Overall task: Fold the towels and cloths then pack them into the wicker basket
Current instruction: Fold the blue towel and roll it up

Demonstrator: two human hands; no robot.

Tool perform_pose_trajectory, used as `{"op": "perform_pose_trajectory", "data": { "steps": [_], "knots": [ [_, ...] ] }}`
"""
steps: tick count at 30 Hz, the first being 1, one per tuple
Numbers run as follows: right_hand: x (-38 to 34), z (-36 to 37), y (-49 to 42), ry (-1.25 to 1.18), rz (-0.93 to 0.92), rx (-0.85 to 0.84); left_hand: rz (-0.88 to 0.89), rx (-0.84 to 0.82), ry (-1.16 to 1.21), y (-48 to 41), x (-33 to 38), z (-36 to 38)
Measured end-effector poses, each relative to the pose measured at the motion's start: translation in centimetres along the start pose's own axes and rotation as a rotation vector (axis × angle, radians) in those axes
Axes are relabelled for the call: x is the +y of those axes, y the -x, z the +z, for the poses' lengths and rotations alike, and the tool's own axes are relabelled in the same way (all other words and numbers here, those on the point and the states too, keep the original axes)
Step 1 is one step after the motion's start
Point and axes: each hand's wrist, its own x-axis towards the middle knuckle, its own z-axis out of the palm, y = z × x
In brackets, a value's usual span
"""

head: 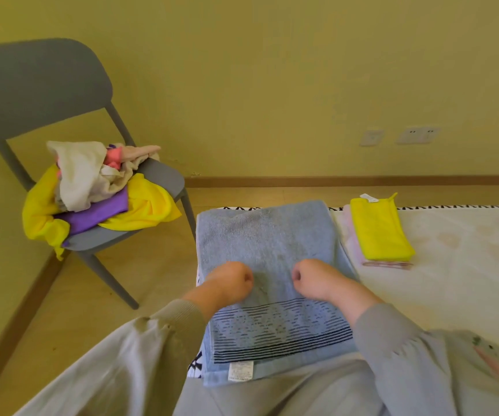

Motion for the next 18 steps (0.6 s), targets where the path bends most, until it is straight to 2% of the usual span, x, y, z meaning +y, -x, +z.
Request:
{"op": "perform_pose_trajectory", "data": {
  "steps": [4, 9, 14, 18],
  "knots": [
    [0.1, 1.2, -1.0, 0.024, -0.058, 0.089, -0.144, 0.272, 0.052, -0.6, -1.9, 0.1],
    [-0.3, 2.0, -1.9, 0.109, -0.056, 0.1, -0.354, 0.556, 0.389, -1.3, -4.2, -0.1],
    [-1.0, 2.6, -2.4, 0.17, -0.024, 0.087, -0.447, 0.569, 0.725, -3.1, -6.0, -0.9],
    [-1.0, 2.6, -2.7, 0.162, -0.025, 0.095, -0.434, 0.575, 0.842, -4.6, -6.3, -1.6]
  ]
}}
